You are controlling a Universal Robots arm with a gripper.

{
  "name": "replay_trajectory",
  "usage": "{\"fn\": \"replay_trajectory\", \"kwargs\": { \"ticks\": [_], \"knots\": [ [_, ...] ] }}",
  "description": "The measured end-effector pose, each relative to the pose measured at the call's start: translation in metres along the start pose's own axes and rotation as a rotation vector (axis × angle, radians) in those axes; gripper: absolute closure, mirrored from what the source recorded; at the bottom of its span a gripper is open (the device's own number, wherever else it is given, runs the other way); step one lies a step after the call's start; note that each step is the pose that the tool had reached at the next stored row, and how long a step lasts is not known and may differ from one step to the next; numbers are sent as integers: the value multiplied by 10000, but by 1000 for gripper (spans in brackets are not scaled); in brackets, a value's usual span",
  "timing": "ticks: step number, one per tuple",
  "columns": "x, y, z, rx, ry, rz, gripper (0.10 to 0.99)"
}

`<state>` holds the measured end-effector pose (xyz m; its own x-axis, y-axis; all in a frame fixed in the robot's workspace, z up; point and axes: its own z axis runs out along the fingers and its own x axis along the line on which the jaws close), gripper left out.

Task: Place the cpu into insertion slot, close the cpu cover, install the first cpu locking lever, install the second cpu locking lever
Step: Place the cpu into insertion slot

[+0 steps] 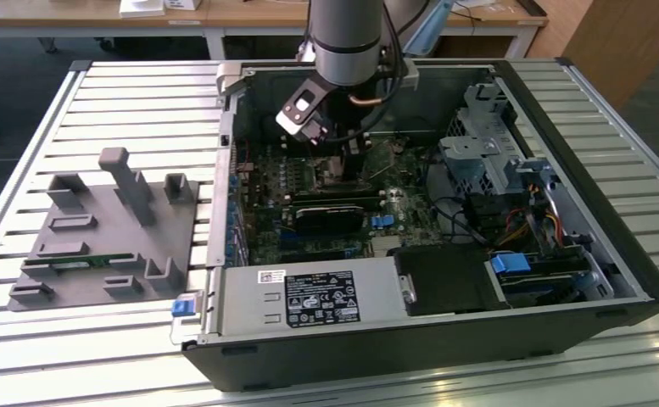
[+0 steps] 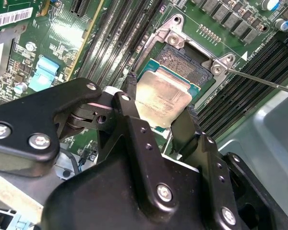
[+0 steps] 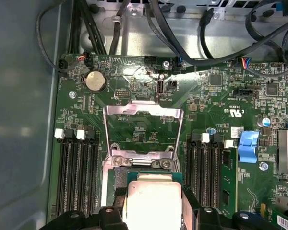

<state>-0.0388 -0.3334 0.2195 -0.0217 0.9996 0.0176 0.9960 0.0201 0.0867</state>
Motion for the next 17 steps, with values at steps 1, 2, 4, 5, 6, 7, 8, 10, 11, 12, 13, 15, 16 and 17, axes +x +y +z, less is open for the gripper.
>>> {"fn": "replay_trajectory", "kwargs": {
  "ticks": [1, 2, 4, 5, 6, 7, 8, 10, 11, 12, 13, 15, 16, 17],
  "knots": [
    [0, 0, 4, 0, 0, 0, 549],
    [0, -1, 7, 0, 0, 0, 549],
    [0, -3, 15, 0, 0, 1, 549],
    [0, -3, 20, 0, 0, 1, 549],
    [1, -4, 25, 0, 0, 0, 549],
    [5, -4, 30, 1, -2, 2, 549],
    [10, -5, 33, 2, -4, 2, 549],
    [22, -4, 36, 0, -5, 0, 549],
    [30, -4, 36, 0, -6, 0, 549],
    [40, -4, 37, 0, -6, 0, 549],
    [46, -4, 37, 1, -7, 0, 549],
    [53, -5, 41, -1, -5, 0, 549],
    [53, -7, 44, -2, -4, 0, 549],
    [53, -9, 47, 0, -6, 1, 549]
  ]
}}
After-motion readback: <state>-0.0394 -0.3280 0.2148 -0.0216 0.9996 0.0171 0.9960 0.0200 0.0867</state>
